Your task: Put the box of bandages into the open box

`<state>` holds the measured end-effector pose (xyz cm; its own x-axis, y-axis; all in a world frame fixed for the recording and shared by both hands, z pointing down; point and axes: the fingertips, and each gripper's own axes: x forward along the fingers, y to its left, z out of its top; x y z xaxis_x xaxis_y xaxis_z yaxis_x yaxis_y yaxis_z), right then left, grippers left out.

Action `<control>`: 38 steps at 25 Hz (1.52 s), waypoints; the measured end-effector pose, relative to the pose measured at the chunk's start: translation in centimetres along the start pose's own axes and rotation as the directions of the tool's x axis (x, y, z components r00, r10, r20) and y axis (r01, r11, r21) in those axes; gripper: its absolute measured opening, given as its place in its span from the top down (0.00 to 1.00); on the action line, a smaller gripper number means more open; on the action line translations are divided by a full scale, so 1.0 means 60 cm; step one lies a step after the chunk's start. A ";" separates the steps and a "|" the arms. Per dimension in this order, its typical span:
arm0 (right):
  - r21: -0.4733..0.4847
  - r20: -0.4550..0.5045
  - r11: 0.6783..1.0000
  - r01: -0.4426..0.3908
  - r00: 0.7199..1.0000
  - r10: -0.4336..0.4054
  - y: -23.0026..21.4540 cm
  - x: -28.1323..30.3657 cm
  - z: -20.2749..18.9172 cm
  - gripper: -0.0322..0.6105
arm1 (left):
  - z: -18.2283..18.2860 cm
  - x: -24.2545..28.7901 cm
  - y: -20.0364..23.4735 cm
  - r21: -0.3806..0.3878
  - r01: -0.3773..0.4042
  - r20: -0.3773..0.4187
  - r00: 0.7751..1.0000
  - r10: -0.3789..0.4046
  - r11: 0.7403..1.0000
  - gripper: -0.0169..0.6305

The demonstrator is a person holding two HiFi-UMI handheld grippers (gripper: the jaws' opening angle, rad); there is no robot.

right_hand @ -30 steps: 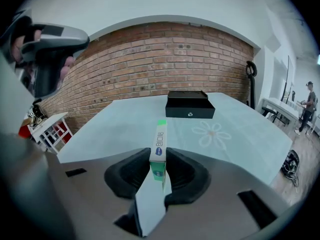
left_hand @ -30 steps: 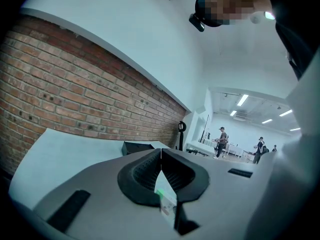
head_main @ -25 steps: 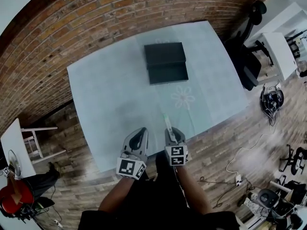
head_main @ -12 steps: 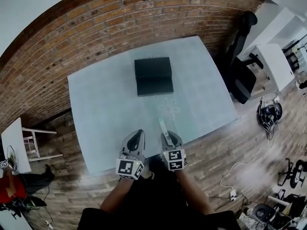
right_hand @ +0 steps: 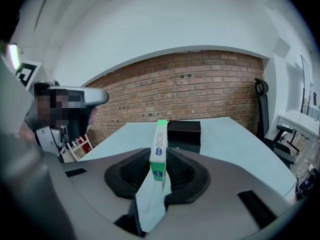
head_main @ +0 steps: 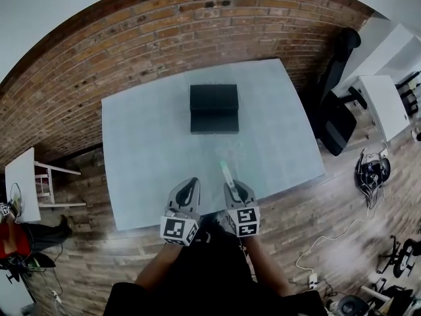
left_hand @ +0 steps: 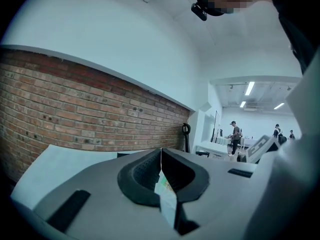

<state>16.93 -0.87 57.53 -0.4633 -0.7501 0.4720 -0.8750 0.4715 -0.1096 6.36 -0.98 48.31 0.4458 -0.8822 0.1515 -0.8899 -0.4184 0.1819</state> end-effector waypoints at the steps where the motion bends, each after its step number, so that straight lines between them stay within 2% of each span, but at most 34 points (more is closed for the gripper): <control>1: -0.002 0.007 1.000 0.000 1.000 0.000 0.001 0.000 0.007 0.78 | 0.001 0.002 0.003 0.001 0.004 0.001 1.000 -0.004 1.000 0.92; 5: -0.032 0.011 0.999 -0.006 1.000 0.006 0.009 0.008 0.022 0.78 | -0.001 0.014 0.019 -0.012 0.008 0.008 1.000 -0.008 1.000 0.93; 10: -0.016 -0.008 1.000 0.000 1.000 0.000 -0.002 0.021 0.026 0.78 | 0.007 0.038 0.027 -0.020 0.030 0.000 1.000 -0.030 0.999 0.93; 23: -0.091 0.002 0.996 0.012 1.000 -0.012 -0.006 0.121 0.089 0.79 | 0.017 0.112 0.129 -0.062 0.034 -0.010 0.999 -0.034 0.998 0.93; 32: -0.175 -0.046 0.982 -0.070 0.997 0.063 -0.056 0.181 0.097 0.79 | -0.009 0.174 0.128 -0.096 -0.003 -0.041 0.999 -0.001 0.995 0.93; 38: -0.265 -0.087 0.954 -0.142 0.989 0.123 -0.104 0.228 0.077 0.79 | -0.033 0.229 0.124 -0.113 -0.054 -0.068 0.997 0.047 0.992 0.93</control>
<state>15.39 -16.20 60.63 -0.5534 -0.6430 0.5295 -0.7316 0.6791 0.0601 6.06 -15.76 53.64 0.4091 -0.8841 0.2258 -0.8962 -0.3428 0.2816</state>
